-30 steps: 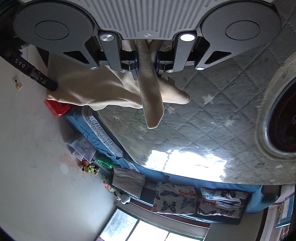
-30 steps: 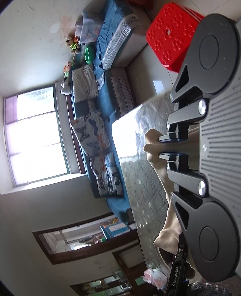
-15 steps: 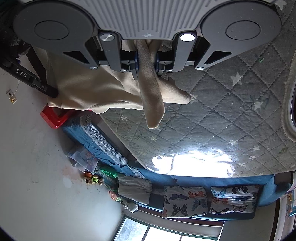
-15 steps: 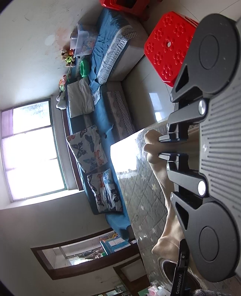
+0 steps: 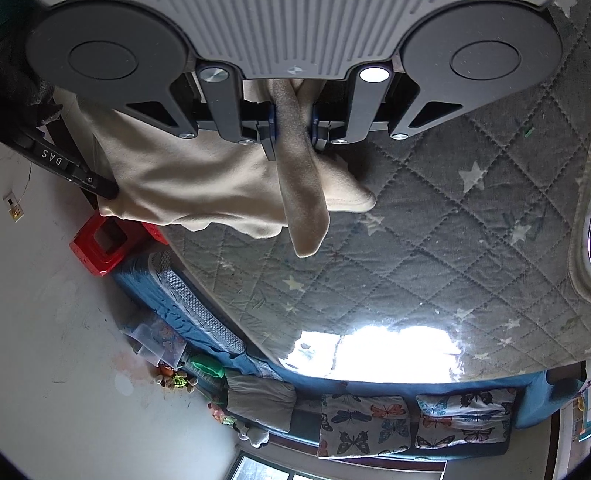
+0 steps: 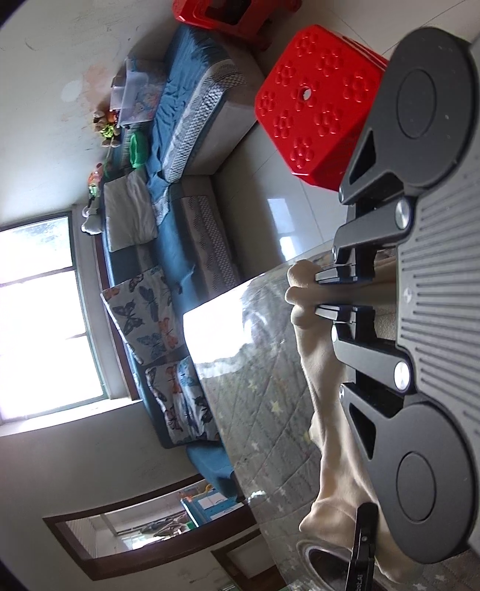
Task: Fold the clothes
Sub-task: 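Lift the folded sweatshirt with both grippers and carry it across the table, then lower the sweatshirt onto the table and open both grippers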
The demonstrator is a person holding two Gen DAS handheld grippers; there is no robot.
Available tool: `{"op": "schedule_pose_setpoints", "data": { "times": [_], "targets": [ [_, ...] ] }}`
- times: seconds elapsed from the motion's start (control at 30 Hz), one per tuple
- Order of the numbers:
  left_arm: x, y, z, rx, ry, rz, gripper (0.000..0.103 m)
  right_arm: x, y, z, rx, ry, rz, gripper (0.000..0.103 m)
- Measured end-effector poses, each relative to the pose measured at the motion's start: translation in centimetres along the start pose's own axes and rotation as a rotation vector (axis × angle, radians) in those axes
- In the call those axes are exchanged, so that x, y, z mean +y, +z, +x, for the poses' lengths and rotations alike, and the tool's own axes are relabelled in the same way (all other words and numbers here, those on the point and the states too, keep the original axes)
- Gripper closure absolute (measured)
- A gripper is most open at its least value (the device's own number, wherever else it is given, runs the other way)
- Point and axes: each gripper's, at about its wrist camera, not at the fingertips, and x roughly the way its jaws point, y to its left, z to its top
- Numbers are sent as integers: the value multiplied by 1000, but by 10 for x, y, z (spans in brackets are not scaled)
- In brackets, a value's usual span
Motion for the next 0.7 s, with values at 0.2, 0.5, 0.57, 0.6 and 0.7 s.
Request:
{"op": "schedule_pose_setpoints", "data": {
  "times": [0.2,0.5,0.57,0.6,0.7],
  "targets": [
    [7,-3,-2,3,17,-10,75,-3,-7,3,28,-43,-13,92],
    [14,0,-10,-27,68,-14,65,11,-21,-28,6,11,-64,91],
    [17,0,-10,-31,83,-16,63,17,-31,-33,17,23,-84,91],
    [20,0,-10,-33,89,-17,62,19,-36,-35,23,26,-93,91],
    [25,0,-11,-37,106,-24,62,23,-49,-35,34,1,-127,91]
  ]
}}
